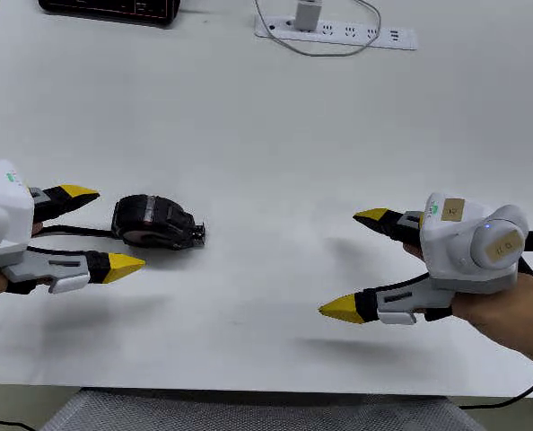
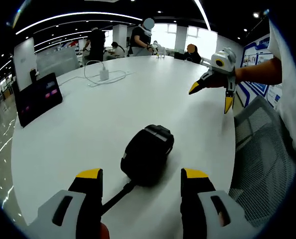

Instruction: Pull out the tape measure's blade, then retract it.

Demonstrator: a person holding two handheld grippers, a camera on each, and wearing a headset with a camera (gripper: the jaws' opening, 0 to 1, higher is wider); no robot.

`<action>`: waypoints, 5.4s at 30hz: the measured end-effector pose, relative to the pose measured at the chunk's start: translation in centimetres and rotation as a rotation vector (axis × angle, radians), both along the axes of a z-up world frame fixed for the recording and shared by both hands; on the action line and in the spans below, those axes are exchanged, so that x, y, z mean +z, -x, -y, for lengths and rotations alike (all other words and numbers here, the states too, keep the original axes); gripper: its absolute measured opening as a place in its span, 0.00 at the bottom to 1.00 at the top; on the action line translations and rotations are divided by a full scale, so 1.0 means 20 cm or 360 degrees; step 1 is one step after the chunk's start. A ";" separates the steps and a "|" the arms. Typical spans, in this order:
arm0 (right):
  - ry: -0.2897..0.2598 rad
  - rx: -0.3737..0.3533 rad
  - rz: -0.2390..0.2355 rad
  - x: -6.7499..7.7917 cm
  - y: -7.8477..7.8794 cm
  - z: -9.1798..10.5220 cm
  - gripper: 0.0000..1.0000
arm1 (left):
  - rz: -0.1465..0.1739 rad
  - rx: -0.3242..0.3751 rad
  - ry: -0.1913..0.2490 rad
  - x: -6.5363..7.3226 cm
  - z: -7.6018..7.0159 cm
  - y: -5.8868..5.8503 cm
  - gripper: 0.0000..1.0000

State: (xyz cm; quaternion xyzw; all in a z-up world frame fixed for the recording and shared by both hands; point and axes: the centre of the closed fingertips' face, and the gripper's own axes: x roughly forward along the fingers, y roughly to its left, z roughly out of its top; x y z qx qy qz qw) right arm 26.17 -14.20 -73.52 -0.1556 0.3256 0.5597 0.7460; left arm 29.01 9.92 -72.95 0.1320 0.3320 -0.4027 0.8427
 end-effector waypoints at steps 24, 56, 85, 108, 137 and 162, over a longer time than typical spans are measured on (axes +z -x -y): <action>0.0026 0.0140 -0.0060 -0.07 -0.03 -0.05 0.72 | -0.0036 -0.0254 -0.0055 -0.05 0.03 -0.04 0.32; -0.0068 0.0173 -0.0058 -0.07 -0.08 -0.17 0.57 | -0.0027 -0.0461 -0.0115 -0.08 0.07 -0.05 0.24; -0.0236 0.0318 0.0001 -0.10 -0.21 -0.63 0.45 | -0.0027 -0.0401 -0.0094 -0.08 0.05 -0.06 0.23; -0.0249 0.0425 0.0030 -0.18 -0.19 -0.81 0.24 | -0.0022 -0.0471 -0.0126 -0.08 0.06 -0.05 0.23; -0.0184 0.0525 0.0151 -0.21 -0.16 -0.86 0.11 | 0.0012 -0.0568 -0.0204 -0.09 0.05 -0.04 0.22; -0.0179 0.0522 0.0154 -0.20 -0.16 -0.79 0.10 | 0.0007 -0.0567 -0.0210 -0.09 0.05 -0.04 0.21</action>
